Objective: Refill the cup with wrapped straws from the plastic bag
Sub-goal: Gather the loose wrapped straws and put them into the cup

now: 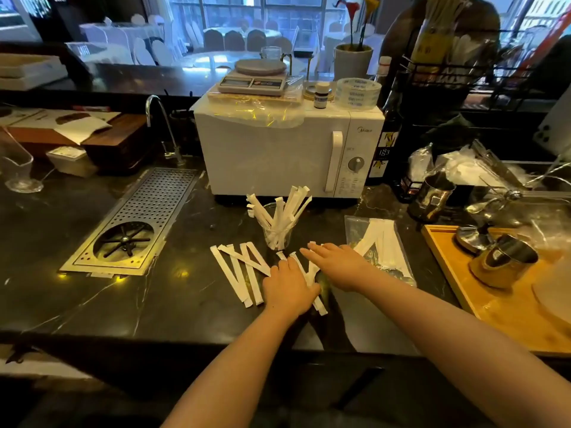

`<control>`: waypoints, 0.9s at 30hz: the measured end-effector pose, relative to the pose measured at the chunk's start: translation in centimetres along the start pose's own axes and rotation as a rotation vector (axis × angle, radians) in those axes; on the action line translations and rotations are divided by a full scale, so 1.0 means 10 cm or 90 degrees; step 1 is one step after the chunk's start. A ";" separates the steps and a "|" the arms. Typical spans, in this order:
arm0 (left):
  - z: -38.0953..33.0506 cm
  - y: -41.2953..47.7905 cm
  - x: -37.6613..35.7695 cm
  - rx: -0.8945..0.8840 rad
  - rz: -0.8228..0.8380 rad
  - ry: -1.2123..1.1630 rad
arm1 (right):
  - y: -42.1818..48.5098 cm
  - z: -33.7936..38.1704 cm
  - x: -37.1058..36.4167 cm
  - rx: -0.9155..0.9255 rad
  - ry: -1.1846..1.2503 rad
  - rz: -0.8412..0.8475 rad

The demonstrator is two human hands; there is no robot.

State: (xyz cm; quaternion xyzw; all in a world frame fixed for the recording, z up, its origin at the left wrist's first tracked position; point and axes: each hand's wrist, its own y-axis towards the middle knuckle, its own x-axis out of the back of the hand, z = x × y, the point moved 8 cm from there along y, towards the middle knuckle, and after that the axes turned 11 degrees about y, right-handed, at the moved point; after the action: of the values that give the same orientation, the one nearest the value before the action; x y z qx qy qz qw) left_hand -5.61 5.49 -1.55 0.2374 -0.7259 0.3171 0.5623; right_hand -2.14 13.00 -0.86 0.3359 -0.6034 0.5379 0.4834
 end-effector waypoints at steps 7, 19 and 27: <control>0.01 0.18 -0.24 0.082 0.078 -0.035 | 0.41 0.09 -0.06 0.099 -0.108 0.038; 0.05 0.27 -0.37 0.128 0.115 -0.020 | 0.65 0.14 -0.17 0.151 -0.088 0.134; 0.04 0.26 -0.38 0.121 0.121 0.012 | 0.67 0.15 -0.25 0.164 -0.089 0.145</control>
State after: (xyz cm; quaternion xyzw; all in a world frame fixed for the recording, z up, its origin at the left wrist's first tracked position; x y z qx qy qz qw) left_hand -6.71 6.94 -5.80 0.2168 -0.7063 0.4387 0.5115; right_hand -7.87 12.55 -5.31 0.3611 -0.5958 0.6371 0.3297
